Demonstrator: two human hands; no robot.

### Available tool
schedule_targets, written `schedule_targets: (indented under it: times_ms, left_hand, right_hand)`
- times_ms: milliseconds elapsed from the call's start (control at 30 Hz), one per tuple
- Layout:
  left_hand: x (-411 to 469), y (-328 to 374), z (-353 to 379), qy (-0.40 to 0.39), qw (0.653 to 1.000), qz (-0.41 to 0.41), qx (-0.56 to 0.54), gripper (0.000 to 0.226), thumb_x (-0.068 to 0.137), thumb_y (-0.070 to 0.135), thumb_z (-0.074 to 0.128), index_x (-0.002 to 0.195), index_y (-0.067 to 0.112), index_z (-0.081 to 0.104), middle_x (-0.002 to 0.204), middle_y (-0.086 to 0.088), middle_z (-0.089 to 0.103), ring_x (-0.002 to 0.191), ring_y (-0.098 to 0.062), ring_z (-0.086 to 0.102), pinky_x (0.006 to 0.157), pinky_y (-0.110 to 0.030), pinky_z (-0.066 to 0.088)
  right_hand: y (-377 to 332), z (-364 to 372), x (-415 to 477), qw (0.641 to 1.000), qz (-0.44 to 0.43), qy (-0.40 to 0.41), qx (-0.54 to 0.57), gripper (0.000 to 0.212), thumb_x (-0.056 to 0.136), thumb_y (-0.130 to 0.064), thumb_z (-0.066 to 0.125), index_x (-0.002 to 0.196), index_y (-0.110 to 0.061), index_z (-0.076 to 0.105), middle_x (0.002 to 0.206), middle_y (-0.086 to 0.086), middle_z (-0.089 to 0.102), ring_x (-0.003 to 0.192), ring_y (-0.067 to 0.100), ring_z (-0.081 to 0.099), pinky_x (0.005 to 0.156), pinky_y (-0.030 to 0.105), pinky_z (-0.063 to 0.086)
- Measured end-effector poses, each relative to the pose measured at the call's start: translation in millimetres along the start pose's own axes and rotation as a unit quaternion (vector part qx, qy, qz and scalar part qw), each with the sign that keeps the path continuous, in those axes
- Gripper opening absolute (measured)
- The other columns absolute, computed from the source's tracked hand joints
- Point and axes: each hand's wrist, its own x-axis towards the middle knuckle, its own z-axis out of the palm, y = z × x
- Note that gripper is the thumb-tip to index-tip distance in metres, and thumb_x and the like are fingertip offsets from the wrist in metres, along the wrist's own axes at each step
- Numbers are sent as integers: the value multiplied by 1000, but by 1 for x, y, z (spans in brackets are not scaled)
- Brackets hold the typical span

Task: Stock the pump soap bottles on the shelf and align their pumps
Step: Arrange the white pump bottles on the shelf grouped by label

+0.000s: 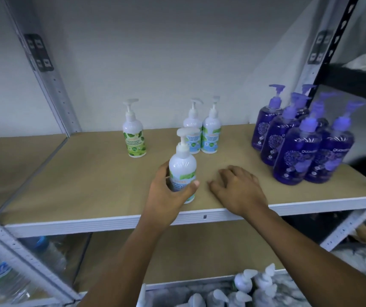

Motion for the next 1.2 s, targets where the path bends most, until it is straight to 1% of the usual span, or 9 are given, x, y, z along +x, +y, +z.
schedule_targets:
  times_ms: [67,167,333,433,500,600,633,1033,1200]
  left_hand:
    - [-3,-3,-1,-7,999,-17,35,68,72,13,89,128,19,52,113,10,68,97,6,67,79,-12,54]
    - [-7,-7,-4,-10,993,-35,111,61,70,13,86,115,29,48,107,12,65,86,18,60,68,-3,46]
    - [4,-9,0,10,986,-35,164,55,71,33,89,111,29,52,110,13,65,95,1,63,73,-15,48]
    - [23,-7,11,16,982,-34,184,56,71,36,89,110,26,50,108,11,64,89,-2,60,61,-5,41]
    - [39,-10,19,19,982,-29,187,58,69,38,89,110,24,51,109,8,64,89,-5,61,63,-7,42]
    - [61,-17,29,32,982,-23,183,59,66,42,89,109,25,52,111,6,65,98,-14,64,82,-33,54]
    - [67,-19,31,34,982,-23,186,59,67,43,89,109,25,52,111,5,65,98,-15,64,84,-36,54]
    - [99,-23,50,42,981,-10,190,60,71,39,88,118,18,57,115,2,68,98,-15,65,80,-28,49]
    - [100,-22,53,51,981,-10,187,57,75,34,87,120,13,60,114,0,71,89,-10,62,75,-22,44]
  right_hand:
    - [-1,-1,0,1000,5,3,3,60,92,-63,40,137,-26,53,150,1,43,142,19,32,117,38,19]
    - [-1,0,0,1000,8,-1,0,60,92,-64,40,136,-26,54,150,0,43,142,19,32,116,38,19]
    - [-2,1,0,1000,9,1,-6,59,92,-63,38,134,-26,55,149,1,44,141,20,32,117,38,19]
    - [-1,2,0,1000,8,6,-7,60,91,-63,37,135,-26,54,150,0,43,141,19,32,116,38,20]
    - [-1,3,1,1000,7,11,-9,59,91,-63,38,135,-26,54,149,0,43,140,19,33,116,38,20]
    - [-1,5,2,1000,8,17,-18,59,90,-63,39,133,-26,54,146,0,45,138,19,34,114,38,20]
    - [-1,5,2,1000,8,19,-22,59,90,-63,39,132,-26,55,145,-1,46,137,19,35,114,38,21]
    - [0,8,5,999,6,28,-29,60,89,-65,35,129,-26,56,139,-1,48,133,20,38,112,39,24]
    - [0,9,5,999,8,30,-23,57,89,-63,36,126,-25,58,137,0,49,133,20,38,112,39,23]
